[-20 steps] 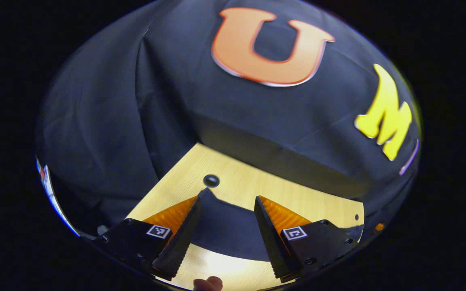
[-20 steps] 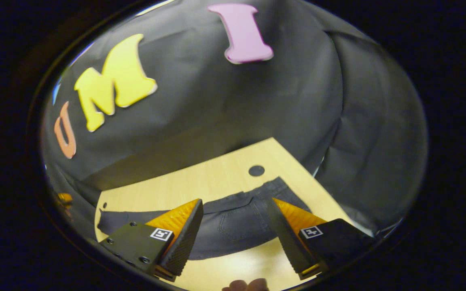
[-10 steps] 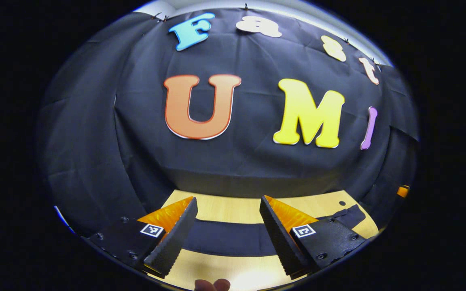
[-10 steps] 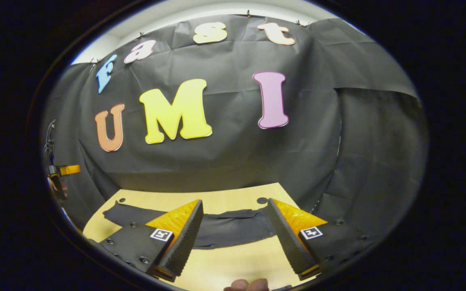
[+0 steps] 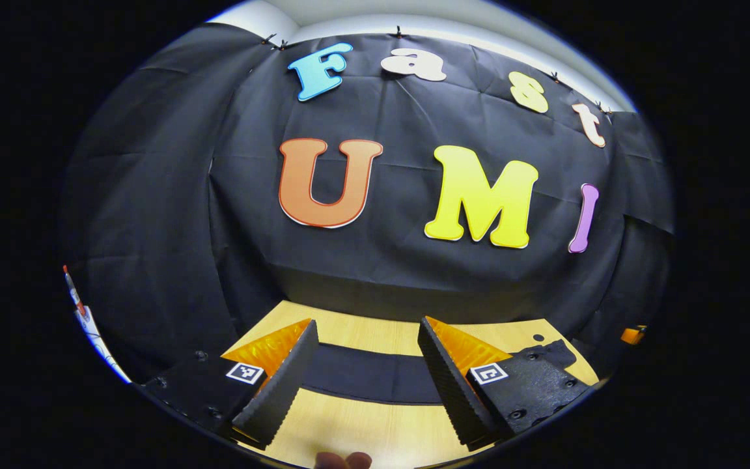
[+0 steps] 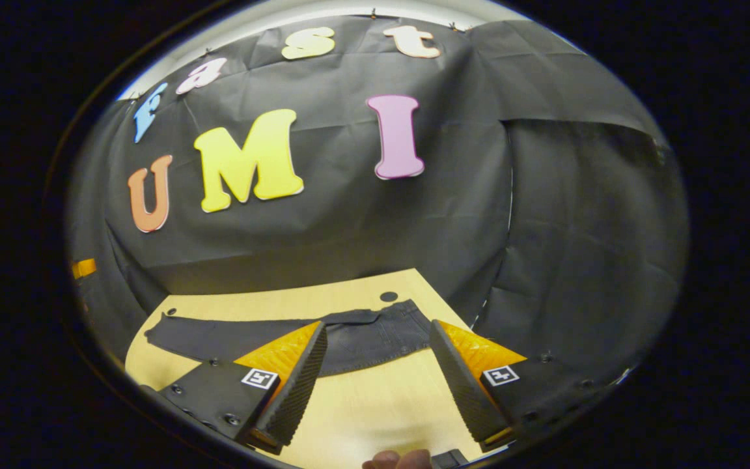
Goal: Grasp the waist and the cuffs of the jeans and fold them to make the two legs overlap; first hold the waist and fold one-third of the jeans toward the cuffs, then hold the cuffs and fold the remaining one-third in the same direction to finish folding.
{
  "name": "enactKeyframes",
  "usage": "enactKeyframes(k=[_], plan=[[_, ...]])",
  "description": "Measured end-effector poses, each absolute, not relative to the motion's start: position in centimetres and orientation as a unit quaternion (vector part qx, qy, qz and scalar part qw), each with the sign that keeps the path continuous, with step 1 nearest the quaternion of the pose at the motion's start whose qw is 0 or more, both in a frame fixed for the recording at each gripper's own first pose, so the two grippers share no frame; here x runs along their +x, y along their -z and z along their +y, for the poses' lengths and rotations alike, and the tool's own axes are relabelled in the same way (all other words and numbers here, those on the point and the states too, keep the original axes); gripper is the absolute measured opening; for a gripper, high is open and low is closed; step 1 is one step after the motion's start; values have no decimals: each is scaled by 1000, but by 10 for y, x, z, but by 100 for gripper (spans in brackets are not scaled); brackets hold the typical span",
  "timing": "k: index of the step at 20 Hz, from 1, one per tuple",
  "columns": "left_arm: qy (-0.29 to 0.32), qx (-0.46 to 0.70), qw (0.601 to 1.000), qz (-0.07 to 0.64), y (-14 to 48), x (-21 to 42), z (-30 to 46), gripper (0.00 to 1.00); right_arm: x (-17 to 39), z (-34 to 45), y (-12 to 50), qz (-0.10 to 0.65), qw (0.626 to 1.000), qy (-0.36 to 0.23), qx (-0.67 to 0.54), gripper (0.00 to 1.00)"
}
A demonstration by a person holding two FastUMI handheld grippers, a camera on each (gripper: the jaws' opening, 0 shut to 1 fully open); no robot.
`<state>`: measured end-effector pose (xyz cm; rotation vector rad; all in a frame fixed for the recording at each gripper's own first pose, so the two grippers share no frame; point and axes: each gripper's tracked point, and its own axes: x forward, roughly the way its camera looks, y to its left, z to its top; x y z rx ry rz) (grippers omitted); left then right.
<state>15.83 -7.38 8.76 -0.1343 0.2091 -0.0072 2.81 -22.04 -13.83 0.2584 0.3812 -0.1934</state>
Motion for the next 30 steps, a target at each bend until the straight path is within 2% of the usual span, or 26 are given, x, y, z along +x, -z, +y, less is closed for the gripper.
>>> enactKeyframes(k=[5,14,23,24,25,29,30], plan=[[-28,-49,992,109,-90,156,-85,99,95,-257,222,228,949,114,183,98],[-71,-31,986,150,-71,154,-114,99,196,-316,355,296,926,144,186,98],[-94,-44,979,176,-55,160,-110,99,213,-312,385,318,917,121,207,96],[-95,-47,979,177,-53,163,-109,99,213,-312,387,320,917,115,208,86],[-95,-50,978,178,-52,163,-108,99,213,-304,389,324,915,105,218,87],[-98,-62,977,181,-49,160,-101,99,216,-299,387,337,905,106,237,36],[-100,-64,976,180,-47,159,-98,99,214,-298,382,336,904,111,239,43]])
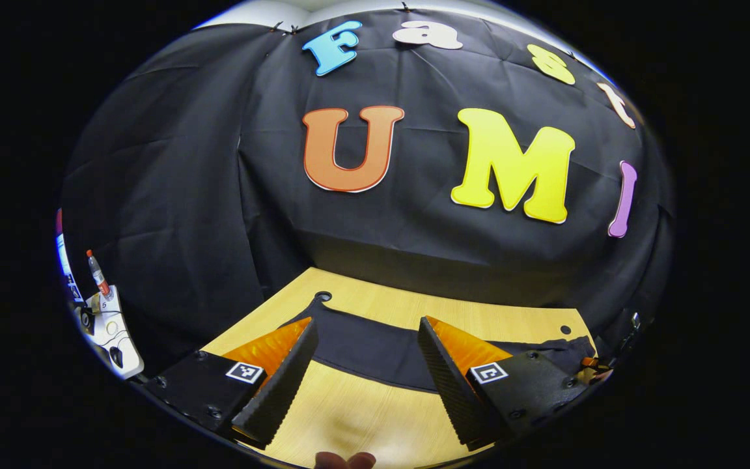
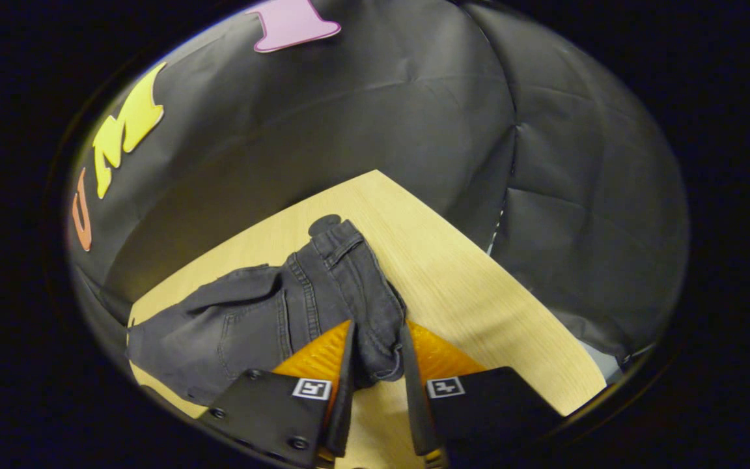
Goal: Grasp the waist and the cuffs of the jeans and fold them to make the two legs overlap; first hold the waist and fold one-third of the jeans toward the cuffs, then hold the cuffs and fold the remaining one-third in the same direction to finish folding.
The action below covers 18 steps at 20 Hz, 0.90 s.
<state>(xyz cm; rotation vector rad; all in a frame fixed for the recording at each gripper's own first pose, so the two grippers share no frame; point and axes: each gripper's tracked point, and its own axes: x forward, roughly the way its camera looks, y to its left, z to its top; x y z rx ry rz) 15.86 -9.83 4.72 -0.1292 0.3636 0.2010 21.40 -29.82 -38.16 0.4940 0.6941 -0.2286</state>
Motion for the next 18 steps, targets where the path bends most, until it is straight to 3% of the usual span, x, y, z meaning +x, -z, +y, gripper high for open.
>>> enactKeyframes(k=[1,4,6,9,13,14,15,18], plan=[[-103,-66,976,181,-47,157,-95,99,214,-296,380,339,903,115,240,28],[-112,-70,973,189,-38,140,-78,99,216,-294,370,348,898,129,237,5],[-115,-72,972,190,-34,134,-71,99,207,-294,354,346,901,131,228,9],[-114,-79,973,183,-33,129,-64,99,190,-288,316,332,910,119,216,5],[-112,-83,976,165,-39,123,-49,99,189,-259,243,292,932,100,191,13],[-113,-83,977,158,-41,123,-43,99,192,-249,223,280,937,93,186,12],[-115,-83,978,151,-44,121,-37,99,195,-238,205,268,942,85,181,5],[-122,-94,979,136,-48,115,-15,99,200,-195,155,242,955,57,164,8]])
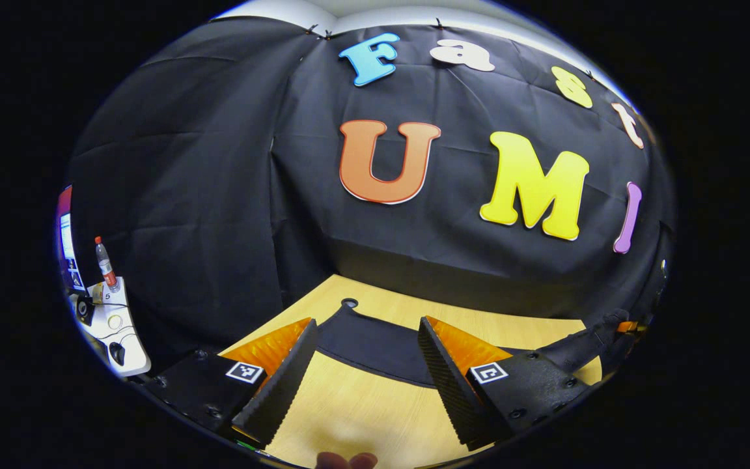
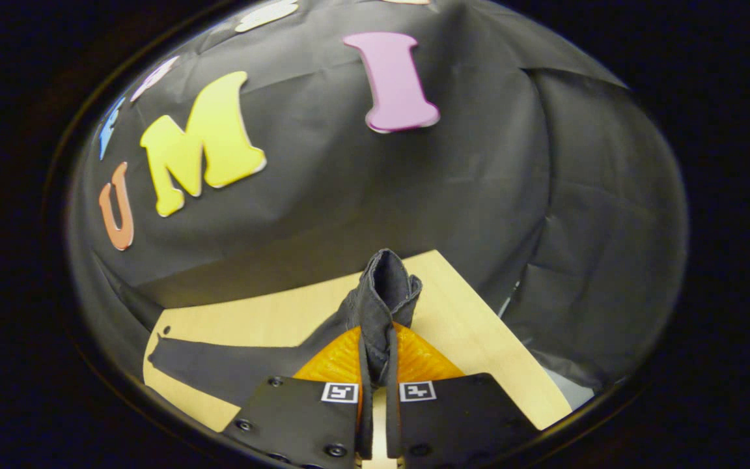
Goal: Grasp the waist and the cuffs of the jeans and fold them to make the two legs overlap; first hold the waist and fold one-third of the jeans toward the cuffs, then hold the cuffs and fold the remaining one-third in the same direction to finish folding.
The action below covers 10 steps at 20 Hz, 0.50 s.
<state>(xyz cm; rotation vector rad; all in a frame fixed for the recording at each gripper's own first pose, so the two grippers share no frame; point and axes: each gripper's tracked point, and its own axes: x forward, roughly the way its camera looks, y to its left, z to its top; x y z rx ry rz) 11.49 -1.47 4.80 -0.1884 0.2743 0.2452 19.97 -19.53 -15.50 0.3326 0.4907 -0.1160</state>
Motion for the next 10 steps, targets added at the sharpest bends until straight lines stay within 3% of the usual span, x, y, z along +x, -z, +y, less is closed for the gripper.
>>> enactKeyframes(k=[4,10], plan=[[-134,-109,976,129,-45,105,18,99,202,-133,115,223,966,19,131,5],[-140,-97,979,114,-45,94,59,99,218,6,85,213,970,-47,108,8]])
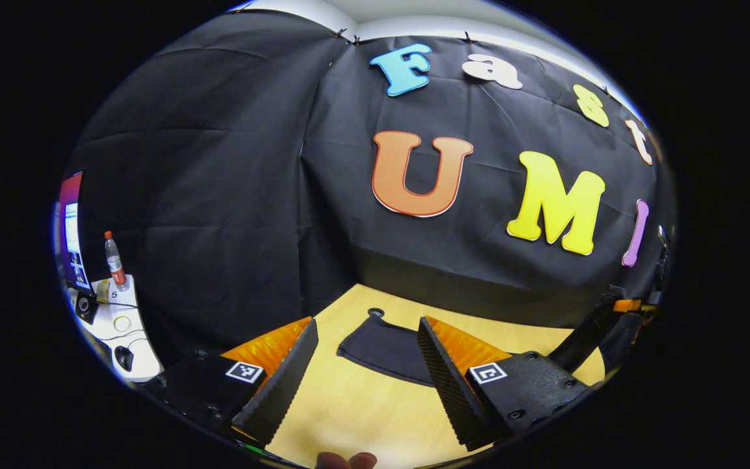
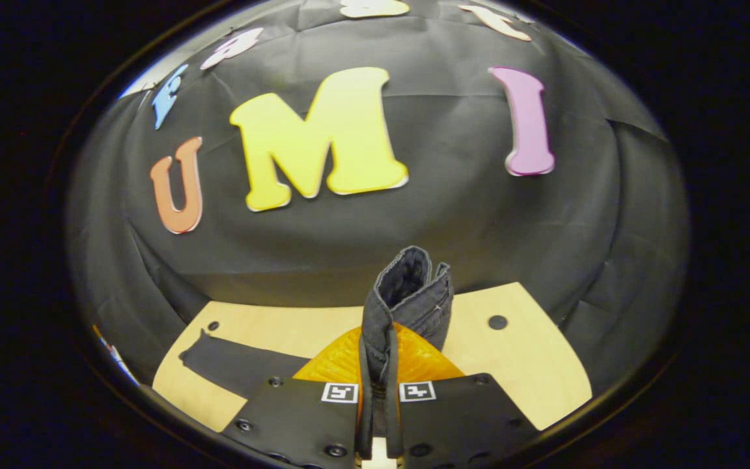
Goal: Grasp the waist and the cuffs of the jeans and fold them to make the two legs overlap; first hold the waist and fold one-third of the jeans toward the cuffs, then hold the cuffs and fold the remaining one-third in the same direction to finish folding.
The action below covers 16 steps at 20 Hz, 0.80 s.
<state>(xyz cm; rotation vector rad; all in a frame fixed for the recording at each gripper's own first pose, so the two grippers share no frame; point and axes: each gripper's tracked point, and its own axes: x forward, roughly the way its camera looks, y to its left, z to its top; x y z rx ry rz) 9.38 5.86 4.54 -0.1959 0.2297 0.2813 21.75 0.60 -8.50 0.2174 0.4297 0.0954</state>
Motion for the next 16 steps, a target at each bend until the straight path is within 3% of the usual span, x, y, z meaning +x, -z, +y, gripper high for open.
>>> enactKeyframes(k=[3,4,6,15,16], plan=[[-144,-76,981,106,-48,87,80,99,226,80,95,220,968,-84,84,9],[-146,-68,982,103,-48,84,87,99,225,102,101,226,967,-96,76,5],[-150,-59,982,101,-46,78,100,99,227,143,119,238,963,-117,55,8],[-171,-89,975,113,-22,73,142,99,222,260,261,330,931,-152,-38,8],[-173,-93,974,114,-20,74,145,99,222,267,274,336,928,-154,-51,5]])
